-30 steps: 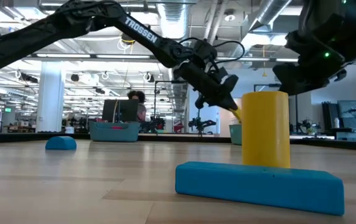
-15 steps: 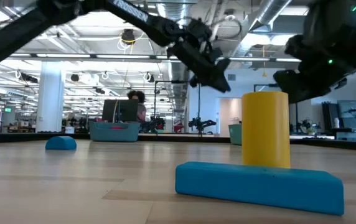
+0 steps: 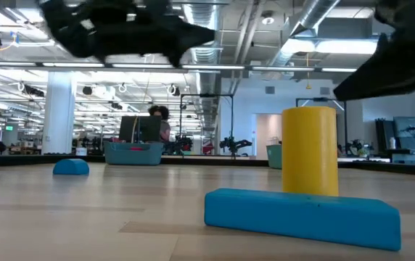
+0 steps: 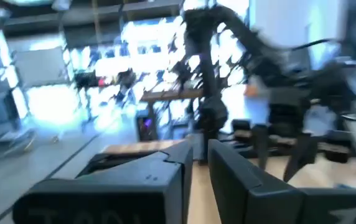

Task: Sort & place blocks by color
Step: Put the yellow block into the green bin

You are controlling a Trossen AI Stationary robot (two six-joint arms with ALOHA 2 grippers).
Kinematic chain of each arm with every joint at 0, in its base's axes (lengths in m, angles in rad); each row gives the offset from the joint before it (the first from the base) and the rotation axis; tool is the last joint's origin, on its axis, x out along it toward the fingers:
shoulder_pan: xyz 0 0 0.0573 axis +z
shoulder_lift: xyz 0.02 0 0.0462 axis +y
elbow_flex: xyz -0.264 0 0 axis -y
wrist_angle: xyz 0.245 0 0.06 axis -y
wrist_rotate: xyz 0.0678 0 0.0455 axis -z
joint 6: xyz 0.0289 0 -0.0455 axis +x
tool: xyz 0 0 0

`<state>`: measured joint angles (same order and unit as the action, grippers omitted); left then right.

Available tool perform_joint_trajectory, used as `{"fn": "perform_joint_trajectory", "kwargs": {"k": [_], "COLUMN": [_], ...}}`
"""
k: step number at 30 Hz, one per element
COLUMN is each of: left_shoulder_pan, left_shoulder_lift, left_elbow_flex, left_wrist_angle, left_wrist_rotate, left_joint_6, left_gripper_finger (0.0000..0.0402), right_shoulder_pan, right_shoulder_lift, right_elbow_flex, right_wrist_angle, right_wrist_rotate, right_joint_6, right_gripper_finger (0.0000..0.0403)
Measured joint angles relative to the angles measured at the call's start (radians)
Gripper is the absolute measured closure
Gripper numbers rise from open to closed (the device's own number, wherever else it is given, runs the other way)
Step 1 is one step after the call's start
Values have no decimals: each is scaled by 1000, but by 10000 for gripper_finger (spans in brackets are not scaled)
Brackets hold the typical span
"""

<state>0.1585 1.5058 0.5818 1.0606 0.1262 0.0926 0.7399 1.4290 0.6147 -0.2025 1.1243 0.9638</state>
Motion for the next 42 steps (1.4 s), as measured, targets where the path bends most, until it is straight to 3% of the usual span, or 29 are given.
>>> {"fn": "perform_joint_trajectory", "kwargs": {"k": [5, 13, 18, 26, 33, 37, 42], "left_shoulder_pan": [-31, -77, -174, -410, -529, -532, -527], "left_shoulder_lift": [-35, -33, -33, -32, -32, -32, -32], "left_elbow_flex": [-236, -320, -289, -262, -263, -263, -263], "left_wrist_angle": [310, 369, 368, 318, 152, 63, 46], "left_wrist_rotate": [-10, -44, -132, -367, -643, -648, -592], "left_joint_6": [-94, -230, -190, -126, -134, -167, -94], "left_gripper_finger": [358, 358, 358, 356, 294, 246, 210], "right_shoulder_pan": [-28, -83, -65, -37, -44, -60, -75], "right_shoulder_lift": [108, 164, 177, 385, 529, 555, 539], "right_elbow_flex": [0, 0, 1, 126, 279, 340, 365], "right_wrist_angle": [314, 664, 709, 774, 720, 631, 536], "right_wrist_rotate": [-152, -482, -499, -497, -509, -557, -581], "right_joint_6": [-217, -336, -340, -405, -467, -468, -444], "right_gripper_finger": [212, 155, 147, 147, 148, 148, 152]}}
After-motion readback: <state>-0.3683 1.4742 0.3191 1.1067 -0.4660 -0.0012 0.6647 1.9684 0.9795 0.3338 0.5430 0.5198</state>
